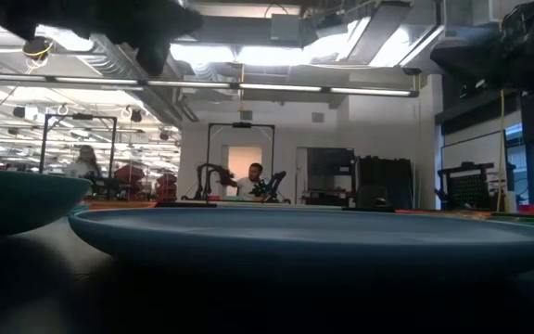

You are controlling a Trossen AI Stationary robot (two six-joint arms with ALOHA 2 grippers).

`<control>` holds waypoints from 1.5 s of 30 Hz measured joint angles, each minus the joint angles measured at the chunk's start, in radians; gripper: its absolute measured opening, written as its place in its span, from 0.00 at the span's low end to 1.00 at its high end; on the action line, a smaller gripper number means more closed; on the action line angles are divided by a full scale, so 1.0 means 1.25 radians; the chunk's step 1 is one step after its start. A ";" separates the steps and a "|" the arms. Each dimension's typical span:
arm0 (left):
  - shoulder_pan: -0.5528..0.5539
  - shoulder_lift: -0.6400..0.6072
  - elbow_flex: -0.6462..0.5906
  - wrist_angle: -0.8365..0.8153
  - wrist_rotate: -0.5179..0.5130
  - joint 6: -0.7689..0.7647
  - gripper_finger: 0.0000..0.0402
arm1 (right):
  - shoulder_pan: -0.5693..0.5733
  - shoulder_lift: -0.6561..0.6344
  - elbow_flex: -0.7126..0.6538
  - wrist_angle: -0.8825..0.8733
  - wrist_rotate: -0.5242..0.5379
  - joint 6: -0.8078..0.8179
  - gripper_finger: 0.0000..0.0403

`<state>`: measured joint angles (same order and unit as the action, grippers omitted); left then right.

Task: Stack plastic plates
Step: Stack the green plate on top of the blue plate

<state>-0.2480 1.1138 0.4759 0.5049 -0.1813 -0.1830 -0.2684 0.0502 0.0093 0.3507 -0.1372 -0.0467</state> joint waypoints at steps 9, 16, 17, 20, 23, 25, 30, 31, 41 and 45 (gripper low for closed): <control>-0.007 0.012 0.170 -0.314 -0.033 -0.003 0.38 | 0.000 0.000 0.001 0.064 -0.101 0.057 0.04; -0.026 0.034 0.256 -0.572 -0.033 -0.125 0.49 | 0.000 0.000 0.001 0.041 -0.101 0.060 0.04; -0.037 0.046 0.261 -0.586 -0.032 -0.128 0.49 | 0.000 0.000 0.001 0.038 -0.101 0.061 0.04; -0.069 0.081 0.265 -0.612 -0.028 -0.146 0.48 | 0.000 0.000 0.001 0.036 -0.096 0.060 0.04; -0.092 0.105 0.265 -0.635 -0.030 -0.164 0.46 | 0.000 0.000 0.001 0.036 -0.074 0.060 0.04; -0.106 0.115 0.265 -0.675 -0.030 -0.186 0.45 | 0.000 0.000 0.001 0.036 -0.072 0.060 0.04; -0.128 0.115 0.265 -0.842 -0.030 -0.292 0.43 | 0.000 0.000 0.001 0.034 -0.072 0.060 0.04; -0.133 0.115 0.265 -0.880 -0.030 -0.316 0.42 | 0.000 0.000 0.001 0.034 -0.072 0.060 0.04; -0.150 0.116 0.223 -0.953 -0.027 -0.378 0.40 | 0.000 0.000 0.001 0.021 -0.071 0.060 0.04; -0.150 0.120 0.204 -0.951 -0.025 -0.377 0.40 | 0.000 0.000 0.001 0.016 -0.070 0.054 0.04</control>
<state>-0.4358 1.2644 0.7313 -0.6839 -0.2130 -0.6537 -0.2687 0.0502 0.0105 0.3710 -0.2253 0.0208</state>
